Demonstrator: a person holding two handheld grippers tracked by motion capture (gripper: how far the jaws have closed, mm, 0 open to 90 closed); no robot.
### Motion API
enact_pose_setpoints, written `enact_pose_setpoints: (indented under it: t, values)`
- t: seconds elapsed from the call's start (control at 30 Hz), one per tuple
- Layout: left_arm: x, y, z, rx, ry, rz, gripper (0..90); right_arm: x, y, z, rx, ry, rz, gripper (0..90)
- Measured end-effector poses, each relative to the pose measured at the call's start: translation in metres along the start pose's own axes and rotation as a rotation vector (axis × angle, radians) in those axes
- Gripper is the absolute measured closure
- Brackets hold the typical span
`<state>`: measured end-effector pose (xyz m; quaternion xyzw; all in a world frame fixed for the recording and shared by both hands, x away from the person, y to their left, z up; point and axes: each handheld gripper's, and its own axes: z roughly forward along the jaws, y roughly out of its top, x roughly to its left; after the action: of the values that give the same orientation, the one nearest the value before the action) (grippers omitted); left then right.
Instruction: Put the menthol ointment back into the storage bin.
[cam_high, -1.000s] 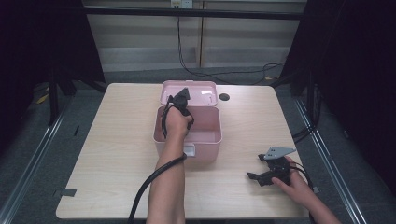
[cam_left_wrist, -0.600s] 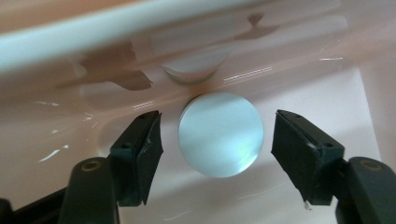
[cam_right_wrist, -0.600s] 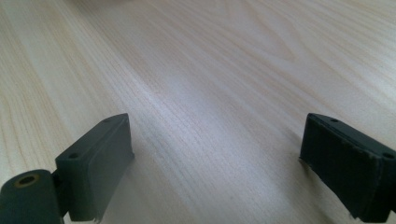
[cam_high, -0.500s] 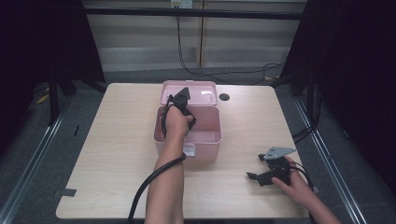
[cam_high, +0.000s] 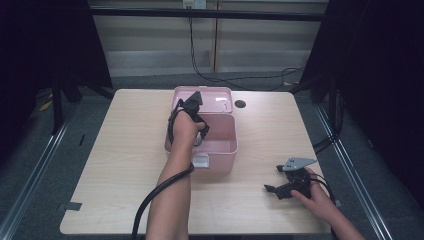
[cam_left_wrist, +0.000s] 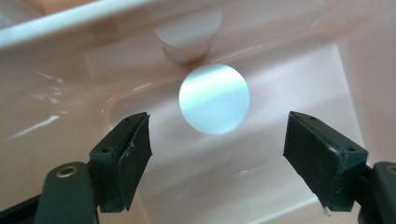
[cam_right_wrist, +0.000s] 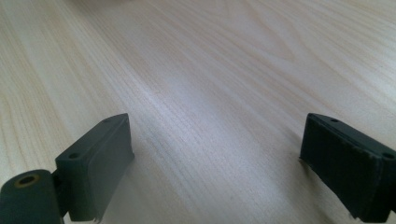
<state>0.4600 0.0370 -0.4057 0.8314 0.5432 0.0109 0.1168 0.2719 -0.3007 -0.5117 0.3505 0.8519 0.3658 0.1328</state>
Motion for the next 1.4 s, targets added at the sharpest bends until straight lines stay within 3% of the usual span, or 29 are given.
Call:
enact_pose_setpoints:
  t: [0.93, 1.4]
  values:
    - [0.007, -0.017, -0.053, 0.009, -0.044, 0.112, 21.2, 0.0, 0.0, 0.0, 0.0, -0.002, 0.0, 8.6]
    - [0.018, -0.029, -0.079, 0.006, -0.051, 0.114, 21.2, 0.0, 0.0, 0.0, 0.0, 0.0, 0.001, 8.6]
